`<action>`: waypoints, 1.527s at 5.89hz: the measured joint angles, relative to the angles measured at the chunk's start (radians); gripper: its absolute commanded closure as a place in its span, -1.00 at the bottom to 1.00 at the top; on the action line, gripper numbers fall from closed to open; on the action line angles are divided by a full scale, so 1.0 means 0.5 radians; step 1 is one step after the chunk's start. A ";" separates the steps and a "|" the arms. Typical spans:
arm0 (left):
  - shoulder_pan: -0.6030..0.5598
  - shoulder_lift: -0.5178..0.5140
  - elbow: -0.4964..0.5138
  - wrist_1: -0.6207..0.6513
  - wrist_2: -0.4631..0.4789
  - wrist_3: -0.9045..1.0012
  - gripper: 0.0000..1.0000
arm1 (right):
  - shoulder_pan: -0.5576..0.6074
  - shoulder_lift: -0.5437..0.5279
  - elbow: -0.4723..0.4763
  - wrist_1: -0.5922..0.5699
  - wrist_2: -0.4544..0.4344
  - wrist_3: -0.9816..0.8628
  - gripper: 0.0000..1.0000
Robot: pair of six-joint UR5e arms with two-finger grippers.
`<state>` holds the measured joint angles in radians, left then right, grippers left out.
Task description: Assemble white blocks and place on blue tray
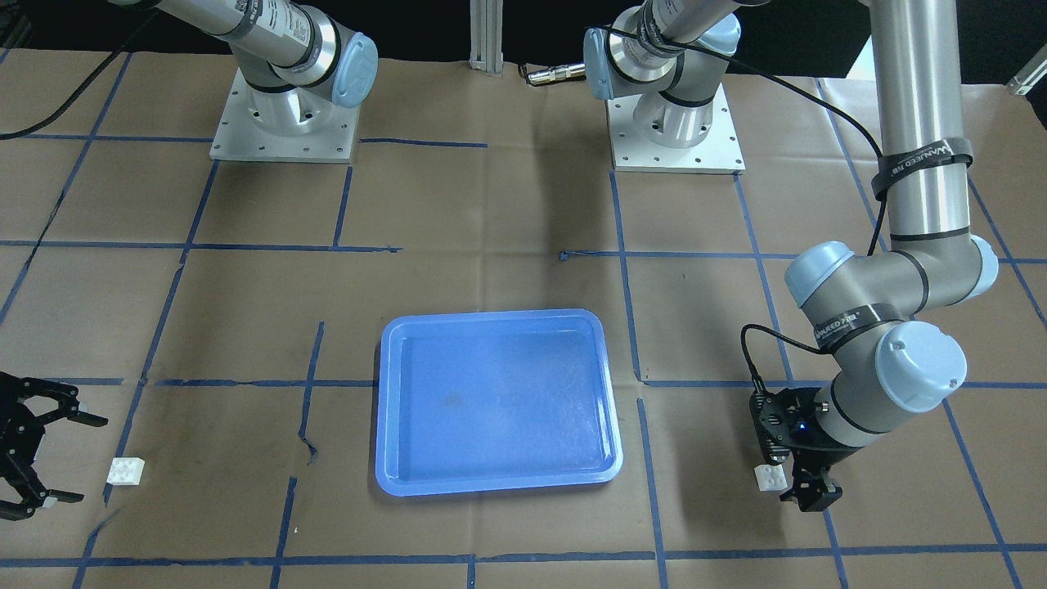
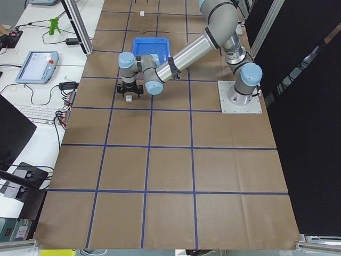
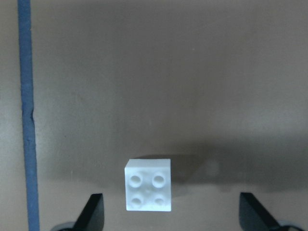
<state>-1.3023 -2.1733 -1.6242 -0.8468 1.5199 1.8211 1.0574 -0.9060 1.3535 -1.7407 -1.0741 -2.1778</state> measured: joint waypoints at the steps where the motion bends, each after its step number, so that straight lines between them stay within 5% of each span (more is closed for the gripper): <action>1: 0.000 -0.021 0.006 0.011 -0.033 0.000 -0.18 | -0.025 0.052 0.002 -0.001 0.098 -0.042 -0.98; 3: 0.000 -0.029 0.008 0.015 -0.065 -0.008 0.49 | -0.060 0.125 0.007 -0.001 0.147 -0.091 -0.98; 5: 0.000 -0.013 0.011 0.018 -0.071 -0.005 0.52 | -0.065 0.172 0.008 0.005 0.134 -0.103 -0.84; 7: -0.068 0.068 0.013 -0.031 -0.121 -0.022 0.53 | -0.065 0.184 0.008 0.015 0.131 -0.104 -0.09; 9: -0.359 0.184 0.014 -0.122 -0.174 -0.213 0.54 | -0.066 0.184 0.008 0.004 0.127 -0.102 0.23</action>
<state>-1.4819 -2.0812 -1.6174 -0.9080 1.4331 1.7144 1.0246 -0.8140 1.3576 -1.7386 -1.0107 -2.2290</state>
